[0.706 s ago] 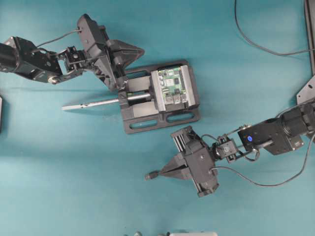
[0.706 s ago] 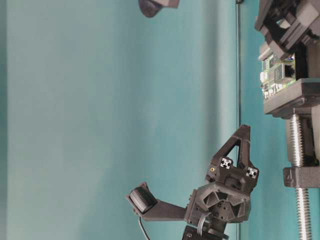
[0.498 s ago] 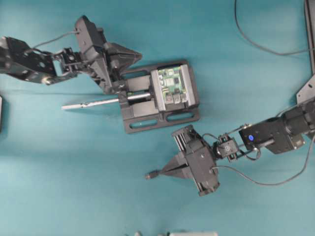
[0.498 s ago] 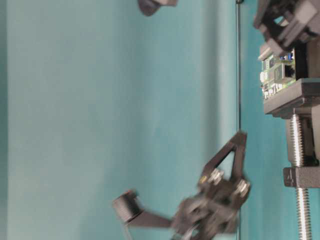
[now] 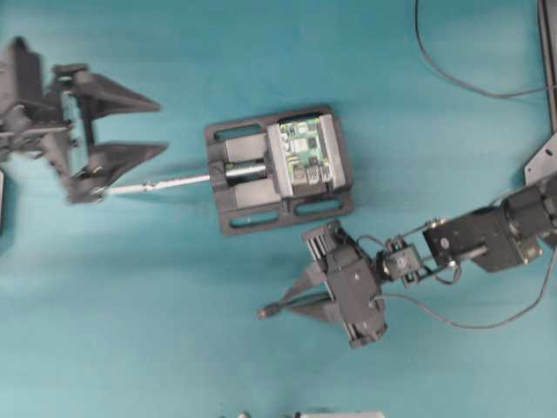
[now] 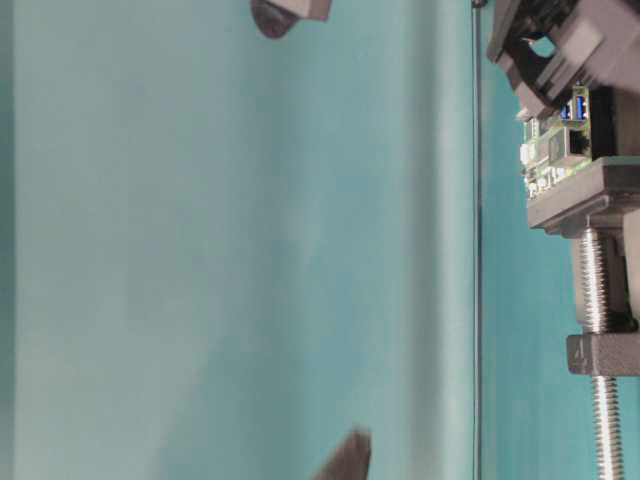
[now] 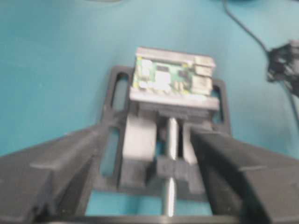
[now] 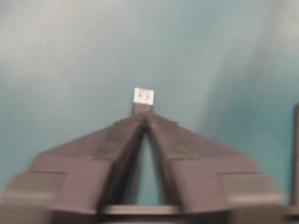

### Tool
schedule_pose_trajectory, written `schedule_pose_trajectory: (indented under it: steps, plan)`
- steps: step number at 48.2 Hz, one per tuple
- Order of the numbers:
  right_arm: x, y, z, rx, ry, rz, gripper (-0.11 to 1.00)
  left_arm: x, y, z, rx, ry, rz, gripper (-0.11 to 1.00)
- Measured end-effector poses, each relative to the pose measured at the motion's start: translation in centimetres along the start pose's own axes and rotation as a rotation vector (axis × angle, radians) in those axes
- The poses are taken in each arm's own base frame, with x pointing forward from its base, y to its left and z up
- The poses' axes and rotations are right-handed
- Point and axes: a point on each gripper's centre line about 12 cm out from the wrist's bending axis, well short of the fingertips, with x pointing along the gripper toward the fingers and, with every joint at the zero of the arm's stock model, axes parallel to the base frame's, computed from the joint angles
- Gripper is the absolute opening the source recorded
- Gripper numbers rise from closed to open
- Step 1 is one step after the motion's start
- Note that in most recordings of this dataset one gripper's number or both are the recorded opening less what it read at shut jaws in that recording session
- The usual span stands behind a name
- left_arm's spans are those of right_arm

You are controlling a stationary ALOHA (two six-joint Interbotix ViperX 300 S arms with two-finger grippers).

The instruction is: Insert the USB into the fixed PCB.

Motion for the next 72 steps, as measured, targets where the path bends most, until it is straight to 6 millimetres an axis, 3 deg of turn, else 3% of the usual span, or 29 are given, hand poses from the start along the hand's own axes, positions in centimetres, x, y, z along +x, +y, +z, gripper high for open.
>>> schedule_pose_trajectory:
  steps: [5, 15, 22, 37, 60, 65, 72]
  plan:
    - [0.2, 0.1, 0.1, -0.002, -0.003, 0.004, 0.63, -2.8, -0.2, -1.0, 0.004, -0.025, -0.023, 0.83]
    - [1.1, 0.7, -0.7, -0.005, 0.017, 0.019, 0.57, -6.8, -0.1, -3.6, 0.005, -0.041, -0.048, 0.82]
    - [1.8, 0.8, -1.3, -0.004, 0.029, 0.021, 0.57, -8.3, 0.2, -5.6, 0.004, 0.003, -0.052, 0.82]
    - [2.3, 0.7, -1.7, -0.003, 0.035, 0.02, 0.57, -8.8, 0.4, -7.1, 0.004, 0.057, -0.049, 0.82]
    - [2.9, -0.1, -2.8, 0.007, 0.084, 0.003, 0.55, -8.9, 0.5, -7.7, 0.004, 0.061, -0.046, 0.82]
    - [2.9, -0.5, -3.0, 0.01, 0.094, -0.005, 0.48, -8.9, 0.6, -8.1, 0.002, 0.069, -0.045, 0.82]
    - [2.9, -0.5, -3.1, 0.009, 0.099, -0.006, 0.3, -9.0, 0.7, -8.5, -0.001, 0.068, -0.042, 0.82]
